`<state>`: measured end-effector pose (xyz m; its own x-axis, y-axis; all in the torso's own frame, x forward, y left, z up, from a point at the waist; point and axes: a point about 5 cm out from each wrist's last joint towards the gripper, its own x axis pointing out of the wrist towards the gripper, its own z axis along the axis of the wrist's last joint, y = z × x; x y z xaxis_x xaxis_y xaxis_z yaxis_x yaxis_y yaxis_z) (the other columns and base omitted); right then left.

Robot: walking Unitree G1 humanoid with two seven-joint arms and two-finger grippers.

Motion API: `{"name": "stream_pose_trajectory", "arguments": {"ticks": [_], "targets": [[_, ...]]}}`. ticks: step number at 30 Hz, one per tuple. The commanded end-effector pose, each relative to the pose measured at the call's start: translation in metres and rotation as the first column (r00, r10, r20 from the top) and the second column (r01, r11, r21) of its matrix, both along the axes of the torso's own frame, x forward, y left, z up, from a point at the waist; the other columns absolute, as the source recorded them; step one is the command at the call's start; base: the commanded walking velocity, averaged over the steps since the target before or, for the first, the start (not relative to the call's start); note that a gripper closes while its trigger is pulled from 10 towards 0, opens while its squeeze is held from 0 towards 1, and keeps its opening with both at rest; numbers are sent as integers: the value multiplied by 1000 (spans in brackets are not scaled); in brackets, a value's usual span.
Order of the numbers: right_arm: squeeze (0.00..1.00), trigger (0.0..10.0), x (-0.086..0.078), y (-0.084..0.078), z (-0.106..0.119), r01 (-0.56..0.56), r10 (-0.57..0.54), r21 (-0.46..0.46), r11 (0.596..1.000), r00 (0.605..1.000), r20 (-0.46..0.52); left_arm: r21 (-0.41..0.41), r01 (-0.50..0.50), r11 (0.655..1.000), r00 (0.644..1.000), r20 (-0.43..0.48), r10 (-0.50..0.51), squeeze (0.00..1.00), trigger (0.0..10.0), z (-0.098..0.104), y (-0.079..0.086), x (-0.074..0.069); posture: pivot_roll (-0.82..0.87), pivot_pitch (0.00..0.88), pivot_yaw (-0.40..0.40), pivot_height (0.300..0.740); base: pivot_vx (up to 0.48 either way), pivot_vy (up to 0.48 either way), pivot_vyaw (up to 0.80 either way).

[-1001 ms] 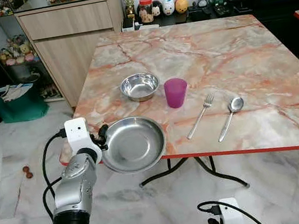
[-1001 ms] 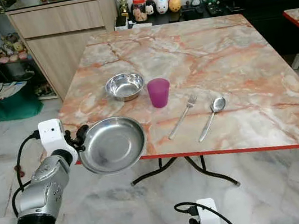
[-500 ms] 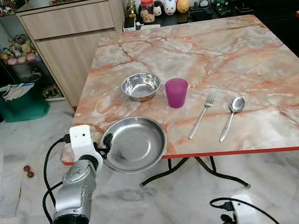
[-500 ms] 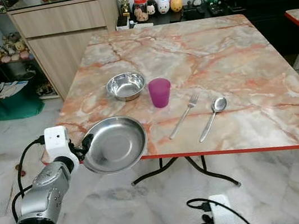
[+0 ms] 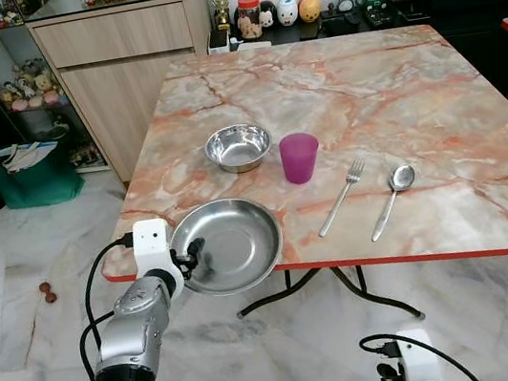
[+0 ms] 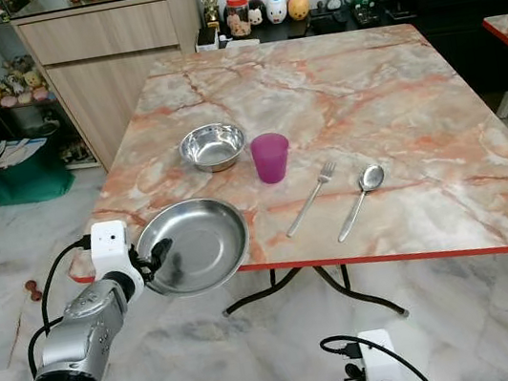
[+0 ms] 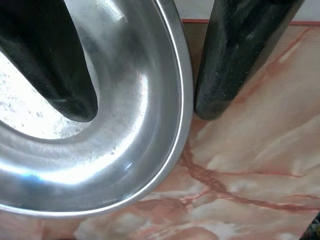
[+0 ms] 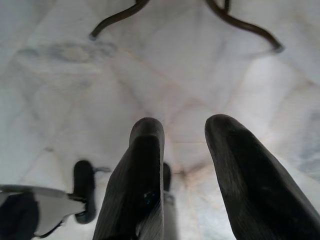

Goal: Setting the table

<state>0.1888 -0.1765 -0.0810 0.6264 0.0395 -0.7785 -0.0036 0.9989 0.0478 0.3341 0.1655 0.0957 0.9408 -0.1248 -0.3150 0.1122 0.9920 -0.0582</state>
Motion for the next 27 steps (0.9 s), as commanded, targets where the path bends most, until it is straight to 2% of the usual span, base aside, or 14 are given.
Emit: {"name": "stream_pose_trajectory", "arguments": {"ticks": [1, 5, 10, 16, 21, 23, 24, 25, 26, 27], "targets": [[0, 10000, 3, 3, 1, -2, 2, 2, 1000, 1000, -5, 5, -8, 1000, 1000, 2, 8, 0, 10000, 2, 1, 3, -5, 0, 9, 740, 0, 0, 0], [0, 10000, 6, 5, 2, -5, 5, 5, 1000, 1000, 4, 7, -29, 1000, 1000, -9, 29, 0, 10000, 1, 3, 5, -4, 0, 9, 740, 0, 0, 0], [0, 10000, 5, 1, 2, -3, 3, 3, 1000, 1000, 11, -25, -153, 988, 988, -22, 153, 0, 10000, -4, 14, 8, -6, 0, 9, 740, 0, 0, 0], [0, 10000, -2, -9, 0, 6, -6, -3, 1000, 1000, 2, -50, -142, 989, 989, -42, 140, 0, 10000, -7, 9, 8, -6, 0, 8, 740, 0, 0, 0], [0, 10000, -4, -9, -1, 7, -8, -5, 1000, 1000, -6, -61, -124, 990, 991, -61, 120, 0, 10000, -11, 6, 8, -4, 0, 6, 740, 0, 0, 0], [0, 10000, -5, -9, -1, 7, -7, -5, 1000, 1000, -9, -65, -131, 989, 990, -63, 127, 0, 6000, -12, 6, 7, -5, 0, 6, 740, 0, 0, 0], [0, 10000, -6, -9, -2, 7, -7, -6, 1000, 1000, -14, -73, -144, 987, 988, -70, 138, 0, 2078, -13, 7, 7, -7, 0, 6, 740, 0, 0, 0], [0, 10000, -7, -9, -2, 8, -8, -7, 1000, 1000, -17, -73, -149, 986, 987, -73, 144, 0, 1412, -14, 8, 7, -5, 0, 6, 740, 0, 0, 0], [0, 10000, -8, -9, -2, 8, -8, -7, 1000, 1000, -17, -72, -150, 986, 987, -74, 145, 0, 1412, -14, 8, 7, -5, 0, 6, 740, 0, 0, 0], [0, 10000, -8, -9, -3, 8, -8, -7, 1000, 1000, -18, -70, -150, 986, 987, -75, 145, 0, 745, -14, 8, 7, -5, 0, 6, 740, 0, 0, 0]]}}
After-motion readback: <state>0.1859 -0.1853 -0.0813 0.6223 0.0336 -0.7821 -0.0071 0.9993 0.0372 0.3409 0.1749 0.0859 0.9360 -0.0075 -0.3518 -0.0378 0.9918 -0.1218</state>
